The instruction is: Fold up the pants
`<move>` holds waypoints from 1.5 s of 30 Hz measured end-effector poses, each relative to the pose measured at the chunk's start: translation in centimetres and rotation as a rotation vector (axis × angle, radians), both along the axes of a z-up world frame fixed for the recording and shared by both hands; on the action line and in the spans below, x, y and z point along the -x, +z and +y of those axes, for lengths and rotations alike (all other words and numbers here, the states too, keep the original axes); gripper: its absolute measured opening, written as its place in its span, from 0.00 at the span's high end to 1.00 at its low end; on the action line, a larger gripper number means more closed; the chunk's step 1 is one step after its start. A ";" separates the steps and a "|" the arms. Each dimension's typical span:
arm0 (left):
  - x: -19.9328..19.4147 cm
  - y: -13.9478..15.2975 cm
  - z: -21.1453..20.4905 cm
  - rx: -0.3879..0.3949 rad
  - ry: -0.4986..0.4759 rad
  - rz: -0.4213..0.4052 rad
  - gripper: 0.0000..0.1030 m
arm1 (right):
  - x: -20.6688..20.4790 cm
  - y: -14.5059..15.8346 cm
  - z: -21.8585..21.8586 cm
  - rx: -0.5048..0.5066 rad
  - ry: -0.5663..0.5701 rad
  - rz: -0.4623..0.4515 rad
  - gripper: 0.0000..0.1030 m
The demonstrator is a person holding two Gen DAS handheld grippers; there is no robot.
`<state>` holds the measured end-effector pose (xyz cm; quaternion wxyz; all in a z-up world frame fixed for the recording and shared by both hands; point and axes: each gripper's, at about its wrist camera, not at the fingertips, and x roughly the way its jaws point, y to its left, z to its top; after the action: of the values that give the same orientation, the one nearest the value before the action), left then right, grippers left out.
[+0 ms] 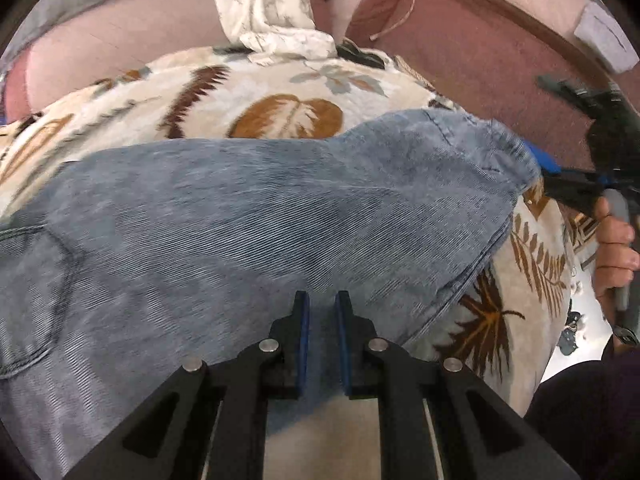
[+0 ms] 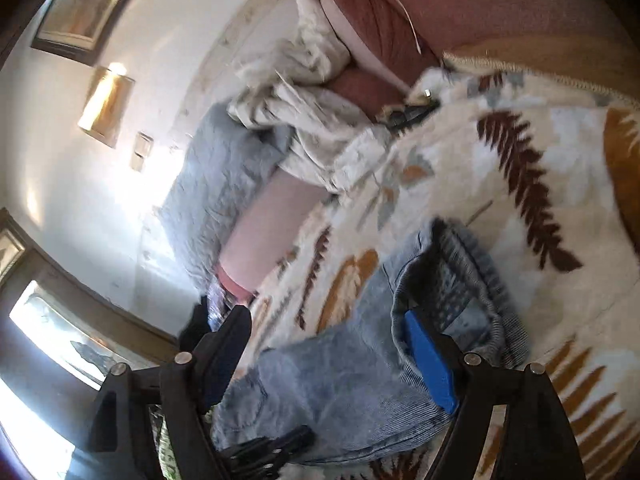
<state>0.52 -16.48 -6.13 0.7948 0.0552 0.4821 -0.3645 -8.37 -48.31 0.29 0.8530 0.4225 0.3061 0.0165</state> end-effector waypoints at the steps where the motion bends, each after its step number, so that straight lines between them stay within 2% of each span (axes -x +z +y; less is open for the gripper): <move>1: 0.2 0.3 0.7 0.000 0.012 -0.018 0.88 | -0.2 -0.7 -0.2 -0.001 -0.016 0.039 0.21; 4: 0.7 2.3 4.2 0.008 0.073 -0.113 0.88 | -0.4 -2.5 -0.8 0.036 -0.083 0.154 0.22; 5: 0.6 3.0 5.6 0.005 0.104 -0.145 0.88 | -0.2 -2.7 -1.0 0.077 -0.112 0.197 0.22; 6: 0.4 3.9 7.7 -0.001 0.153 -0.182 0.88 | -0.1 -3.0 -1.1 0.115 -0.133 0.238 0.22; 9: -0.9 5.1 12.7 -0.032 0.291 -0.235 0.88 | 0.2 -4.3 -1.7 0.135 -0.142 0.315 0.22; 11: -1.9 5.2 16.2 -0.075 0.421 -0.251 0.88 | 0.5 -3.7 -1.8 0.150 -0.166 0.299 0.24; 13: -2.9 4.8 18.8 -0.112 0.520 -0.247 0.88 | 0.9 -2.4 -1.4 0.210 -0.224 0.269 0.23; 16: -3.9 3.1 21.9 -0.153 0.637 -0.197 0.88 | 1.1 0.2 -0.1 0.284 -0.236 0.134 0.21; 19: -4.0 2.2 22.3 -0.144 0.632 -0.173 0.88 | 0.0 0.9 1.5 0.284 -0.138 0.049 0.21; 21: -4.0 1.5 21.9 -0.190 0.597 -0.181 0.88 | -1.1 0.5 1.9 0.258 -0.091 0.046 0.21; 25: -4.3 0.0 22.1 -0.246 0.571 -0.127 0.87 | -2.9 -0.3 1.8 0.183 -0.024 0.038 0.21; 29: -3.3 -0.4 22.4 -0.294 0.515 -0.169 0.83 | -5.1 -1.8 2.4 0.154 0.031 0.115 0.21; 36: -2.8 -0.4 23.4 -0.270 0.489 -0.159 0.81 | -8.8 -3.7 1.8 0.245 -0.012 0.272 0.21; 39: -2.9 -0.4 23.5 -0.271 0.477 -0.155 0.81 | -10.0 -5.1 0.6 0.251 -0.027 0.333 0.21; 45: -2.4 -0.3 24.2 -0.253 0.458 -0.148 0.81 | -11.2 -5.5 -0.1 0.265 -0.053 0.352 0.20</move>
<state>2.90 7.73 -6.47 0.8763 0.0699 0.4644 -0.1071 2.82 -48.40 -5.25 0.8347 0.3108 0.4385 -0.1203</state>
